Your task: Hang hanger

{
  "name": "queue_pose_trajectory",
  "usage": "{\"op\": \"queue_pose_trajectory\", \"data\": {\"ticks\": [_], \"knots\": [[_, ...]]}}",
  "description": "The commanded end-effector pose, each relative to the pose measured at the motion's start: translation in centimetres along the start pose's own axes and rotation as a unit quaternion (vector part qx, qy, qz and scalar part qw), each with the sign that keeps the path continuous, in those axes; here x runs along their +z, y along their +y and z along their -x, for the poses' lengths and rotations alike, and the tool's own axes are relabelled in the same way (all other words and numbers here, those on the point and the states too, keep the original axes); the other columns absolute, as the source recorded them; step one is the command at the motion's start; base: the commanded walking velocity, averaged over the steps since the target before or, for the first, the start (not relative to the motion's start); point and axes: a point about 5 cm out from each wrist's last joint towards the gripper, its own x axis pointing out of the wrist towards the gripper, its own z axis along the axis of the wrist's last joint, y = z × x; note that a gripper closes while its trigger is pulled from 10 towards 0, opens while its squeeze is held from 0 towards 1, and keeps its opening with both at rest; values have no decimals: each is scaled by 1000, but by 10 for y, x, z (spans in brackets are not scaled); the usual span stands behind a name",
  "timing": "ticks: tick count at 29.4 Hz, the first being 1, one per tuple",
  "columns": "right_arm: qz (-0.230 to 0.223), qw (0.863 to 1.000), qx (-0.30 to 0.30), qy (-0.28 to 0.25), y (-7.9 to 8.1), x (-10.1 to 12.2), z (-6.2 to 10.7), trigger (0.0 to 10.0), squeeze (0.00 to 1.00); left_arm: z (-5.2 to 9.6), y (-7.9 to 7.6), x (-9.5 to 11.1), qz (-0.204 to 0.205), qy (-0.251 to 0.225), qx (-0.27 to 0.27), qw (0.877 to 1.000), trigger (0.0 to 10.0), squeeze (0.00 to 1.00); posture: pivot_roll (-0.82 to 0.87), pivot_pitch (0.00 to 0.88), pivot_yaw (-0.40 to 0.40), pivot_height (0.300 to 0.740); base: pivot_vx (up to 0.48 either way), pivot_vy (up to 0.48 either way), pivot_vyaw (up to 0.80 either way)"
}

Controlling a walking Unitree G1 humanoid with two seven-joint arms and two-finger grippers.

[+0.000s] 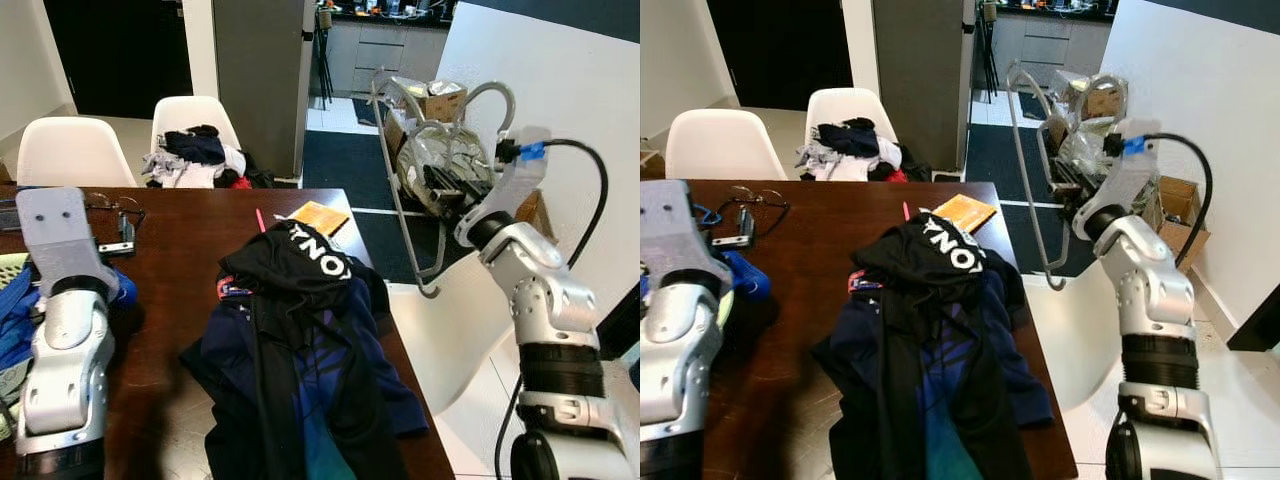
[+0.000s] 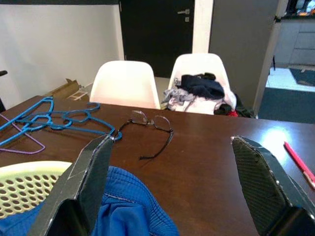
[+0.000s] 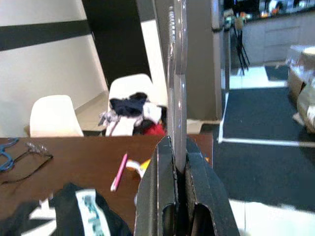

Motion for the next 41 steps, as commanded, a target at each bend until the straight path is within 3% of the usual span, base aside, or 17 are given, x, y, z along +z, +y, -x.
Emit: {"op": "queue_pose_trajectory", "data": {"ticks": [1, 11, 24, 28, 31, 41], "knots": [[-4, 1000, -5, 0, -3, -5, 3, 10000, 0, 0, -3, -6, -7, 10, 2, 1000, 10000, 0, 102, 22, -63, 740, -296, 0, 0], [-2, 999, 17, -30, 6, 0, 5, 10000, 0, -4, -6, -4, -3, 5, 6, 1000, 10000, 0, 96, 21, -58, 740, -272, 0, 640], [21, 999, 26, -23, 15, -5, 5, 10000, 0, -9, 16, -17, -17, 22, 47, 999, 10000, 0, 93, 22, -62, 740, 0, 0, 800], [26, 1000, 11, 3, 15, -17, 5, 10000, 0, -15, 22, -23, 3, 27, 44, 999, 10000, 0, 93, 20, -66, 740, 0, 0, 0], [32, 999, 15, 9, 17, -22, 6, 10000, 0, -15, 21, -22, -10, 20, 36, 999, 10000, 0, 94, 16, -66, 740, 0, 0, 0], [22, 1000, 9, 3, 16, -19, 3, 10000, 0, -17, 18, -17, -16, 6, 24, 1000, 10000, 0, 98, 5, -70, 740, 258, 0, 0]]}}
